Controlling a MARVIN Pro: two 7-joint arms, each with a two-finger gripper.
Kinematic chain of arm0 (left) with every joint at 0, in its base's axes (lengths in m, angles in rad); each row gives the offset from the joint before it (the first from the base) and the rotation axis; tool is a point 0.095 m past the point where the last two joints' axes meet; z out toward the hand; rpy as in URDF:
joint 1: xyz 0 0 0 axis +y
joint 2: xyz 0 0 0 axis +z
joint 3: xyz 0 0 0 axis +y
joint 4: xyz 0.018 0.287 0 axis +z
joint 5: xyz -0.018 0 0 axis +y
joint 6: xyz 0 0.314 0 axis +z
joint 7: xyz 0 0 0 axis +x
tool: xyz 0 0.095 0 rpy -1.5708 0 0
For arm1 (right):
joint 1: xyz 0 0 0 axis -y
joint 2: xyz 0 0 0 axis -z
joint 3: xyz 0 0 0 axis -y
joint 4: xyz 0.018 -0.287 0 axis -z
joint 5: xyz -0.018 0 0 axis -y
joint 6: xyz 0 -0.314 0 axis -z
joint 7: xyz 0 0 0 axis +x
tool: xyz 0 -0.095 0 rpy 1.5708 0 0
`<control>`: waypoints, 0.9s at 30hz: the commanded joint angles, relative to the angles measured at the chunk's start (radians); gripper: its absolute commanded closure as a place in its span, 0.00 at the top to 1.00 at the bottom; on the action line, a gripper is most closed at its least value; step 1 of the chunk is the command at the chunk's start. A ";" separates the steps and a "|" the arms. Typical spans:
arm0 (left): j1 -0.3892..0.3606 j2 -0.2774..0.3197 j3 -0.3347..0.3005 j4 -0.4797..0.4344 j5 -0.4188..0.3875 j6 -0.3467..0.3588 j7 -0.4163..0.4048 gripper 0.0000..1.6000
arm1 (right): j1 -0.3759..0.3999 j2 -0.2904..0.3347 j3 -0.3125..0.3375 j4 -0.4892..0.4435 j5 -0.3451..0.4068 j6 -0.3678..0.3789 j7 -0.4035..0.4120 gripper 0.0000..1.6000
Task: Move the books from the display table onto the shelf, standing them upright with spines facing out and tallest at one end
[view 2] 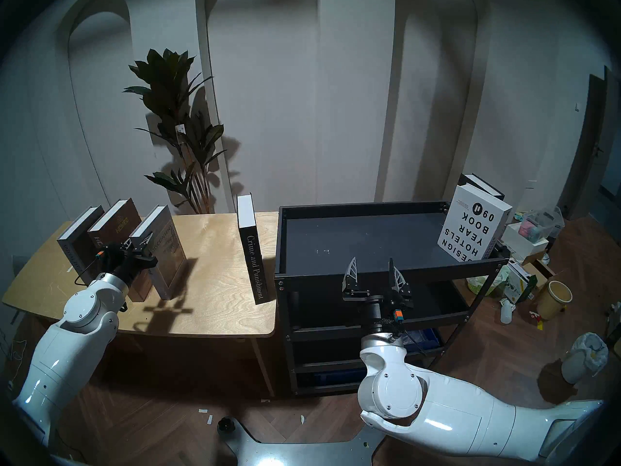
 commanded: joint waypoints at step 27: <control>0.135 0.069 -0.399 -0.426 -0.336 0.180 -0.075 0.00 | 0.004 0.000 0.005 -0.009 -0.002 -0.003 -0.002 1.00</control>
